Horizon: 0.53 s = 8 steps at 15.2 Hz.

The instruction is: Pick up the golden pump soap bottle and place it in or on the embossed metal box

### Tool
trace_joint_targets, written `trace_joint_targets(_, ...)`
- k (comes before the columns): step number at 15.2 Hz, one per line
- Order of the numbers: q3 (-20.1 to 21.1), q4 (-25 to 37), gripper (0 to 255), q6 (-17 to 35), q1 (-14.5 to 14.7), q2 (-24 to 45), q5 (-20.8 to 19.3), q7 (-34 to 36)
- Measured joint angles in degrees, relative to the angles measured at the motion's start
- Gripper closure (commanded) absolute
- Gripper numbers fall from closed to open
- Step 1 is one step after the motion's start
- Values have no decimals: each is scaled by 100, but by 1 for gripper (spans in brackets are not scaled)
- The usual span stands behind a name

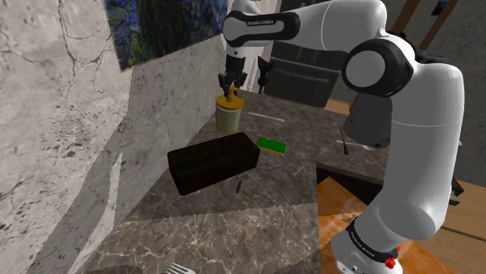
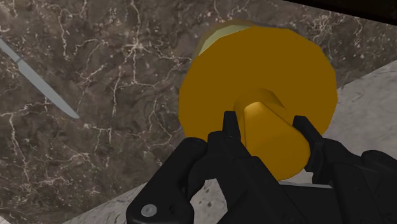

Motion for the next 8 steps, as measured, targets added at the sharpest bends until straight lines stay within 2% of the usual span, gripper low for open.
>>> trace_joint_targets(8, -3, 567, 255, -593, -12, -25, -5, 15)
